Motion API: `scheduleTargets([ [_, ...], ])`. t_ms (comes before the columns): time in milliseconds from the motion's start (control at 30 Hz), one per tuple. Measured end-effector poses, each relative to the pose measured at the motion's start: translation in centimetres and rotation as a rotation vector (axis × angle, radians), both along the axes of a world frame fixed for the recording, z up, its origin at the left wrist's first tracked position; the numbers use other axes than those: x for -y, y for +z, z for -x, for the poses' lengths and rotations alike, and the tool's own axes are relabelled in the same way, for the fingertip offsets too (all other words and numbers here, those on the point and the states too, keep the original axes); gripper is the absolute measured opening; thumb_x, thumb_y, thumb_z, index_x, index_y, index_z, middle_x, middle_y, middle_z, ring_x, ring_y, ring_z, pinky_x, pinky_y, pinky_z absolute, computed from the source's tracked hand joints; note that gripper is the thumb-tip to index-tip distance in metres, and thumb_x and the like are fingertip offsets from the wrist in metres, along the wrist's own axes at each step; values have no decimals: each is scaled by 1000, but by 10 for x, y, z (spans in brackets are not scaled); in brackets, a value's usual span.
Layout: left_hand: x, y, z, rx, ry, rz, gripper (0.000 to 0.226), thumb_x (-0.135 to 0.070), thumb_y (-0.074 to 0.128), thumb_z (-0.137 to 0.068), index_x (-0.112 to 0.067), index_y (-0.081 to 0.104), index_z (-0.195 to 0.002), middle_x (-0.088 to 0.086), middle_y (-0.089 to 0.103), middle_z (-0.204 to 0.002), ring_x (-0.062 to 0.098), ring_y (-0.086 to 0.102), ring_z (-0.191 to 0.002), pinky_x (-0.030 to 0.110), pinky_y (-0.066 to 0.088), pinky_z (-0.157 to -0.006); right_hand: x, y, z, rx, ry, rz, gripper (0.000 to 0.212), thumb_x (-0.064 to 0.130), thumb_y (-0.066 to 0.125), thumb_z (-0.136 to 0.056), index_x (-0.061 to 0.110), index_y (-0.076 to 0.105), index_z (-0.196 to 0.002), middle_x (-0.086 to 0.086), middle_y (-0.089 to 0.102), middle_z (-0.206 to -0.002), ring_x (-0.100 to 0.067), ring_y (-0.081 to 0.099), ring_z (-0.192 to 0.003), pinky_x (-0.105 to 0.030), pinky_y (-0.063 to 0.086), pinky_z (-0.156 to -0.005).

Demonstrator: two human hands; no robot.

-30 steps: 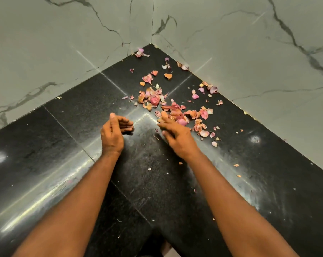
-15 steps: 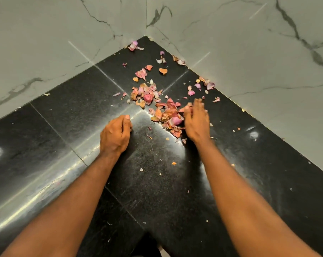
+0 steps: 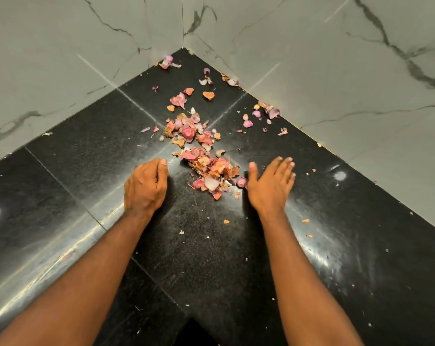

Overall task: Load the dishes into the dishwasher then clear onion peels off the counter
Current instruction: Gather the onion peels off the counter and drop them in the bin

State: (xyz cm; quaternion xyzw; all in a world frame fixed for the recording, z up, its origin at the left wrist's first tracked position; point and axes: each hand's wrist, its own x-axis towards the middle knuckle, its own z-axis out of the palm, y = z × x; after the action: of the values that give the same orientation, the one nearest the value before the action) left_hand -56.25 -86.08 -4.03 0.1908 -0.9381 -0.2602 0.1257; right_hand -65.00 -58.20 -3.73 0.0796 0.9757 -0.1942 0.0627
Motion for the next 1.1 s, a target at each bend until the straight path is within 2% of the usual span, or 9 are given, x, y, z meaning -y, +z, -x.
scheduleTargets([
  [67, -1, 2, 0, 7, -1, 10, 49, -49, 28, -110, -17, 52, -81, 3, 56, -74, 24, 52, -75, 38, 37, -64, 12, -1, -8, 12, 246, 101, 84, 70, 12, -104, 15, 3, -166, -9, -4, -173, -25, -7, -160, -46, -5, -129],
  [200, -2, 2, 0, 19, 5, 2, 50, -48, 28, -110, -16, 52, -81, 4, 55, -74, 25, 52, -75, 38, 39, -64, 24, 17, -26, -50, 273, 734, 49, 51, 43, -109, 26, 56, -149, 7, 57, -149, -6, 48, -142, -42, 41, -120],
  [300, -3, 3, 0, 25, 4, 5, 50, -49, 27, -110, -18, 51, -80, 3, 54, -74, 24, 52, -75, 39, 39, -64, 16, 16, -25, -287, -27, 419, 54, 43, 44, -109, 15, 47, -155, -7, 36, -166, -19, 25, -157, -44, 21, -129],
  [400, -3, 3, 1, 40, 7, 14, 49, -49, 26, -110, -18, 49, -80, 2, 53, -73, 24, 51, -74, 40, 39, -66, 5, 6, -22, -28, -40, 148, 76, 52, 36, -109, 8, 13, -166, -15, 1, -173, -26, -5, -161, -43, -1, -131],
  [500, -3, 3, 1, 43, 7, 18, 50, -51, 24, -109, -19, 49, -79, 2, 53, -72, 24, 50, -73, 40, 40, -66, 0, 11, -32, -91, 82, 550, 53, 39, 45, -110, 19, 41, -159, 0, 42, -162, -7, 36, -149, -23, 28, -122],
  [567, -4, 4, 1, 42, 7, 25, 49, -49, 25, -110, -19, 47, -78, 2, 52, -72, 24, 49, -73, 40, 39, -65, -4, 12, -32, -247, -41, 583, 44, 28, 51, -108, 19, 53, -152, 3, 58, -149, -6, 51, -136, -25, 41, -116],
  [700, -7, 6, 1, 52, 9, 39, 47, -46, 28, -111, -18, 45, -77, 3, 50, -71, 24, 49, -71, 39, 38, -65, -13, 5, -20, -86, 55, 311, 57, 18, 49, -107, 13, 35, -161, -5, 24, -170, -19, 15, -160, -36, 8, -130],
  [833, -7, 6, 1, 58, 4, 46, 47, -46, 28, -111, -18, 44, -77, 2, 49, -70, 23, 48, -70, 39, 39, -65, -24, 10, -12, -245, -23, 418, 44, 6, 56, -100, 17, 62, -142, -3, 61, -137, -21, 58, -128, -27, 41, -110],
  [1100, -9, 7, 1, 62, 9, 68, 45, -44, 30, -111, -18, 42, -76, 2, 48, -69, 22, 45, -68, 37, 35, -64, -30, 23, 9, -76, -213, 338, 28, 12, 67, -96, 19, 70, -123, -4, 60, -127, -16, 64, -104, -25, 48, -88],
])
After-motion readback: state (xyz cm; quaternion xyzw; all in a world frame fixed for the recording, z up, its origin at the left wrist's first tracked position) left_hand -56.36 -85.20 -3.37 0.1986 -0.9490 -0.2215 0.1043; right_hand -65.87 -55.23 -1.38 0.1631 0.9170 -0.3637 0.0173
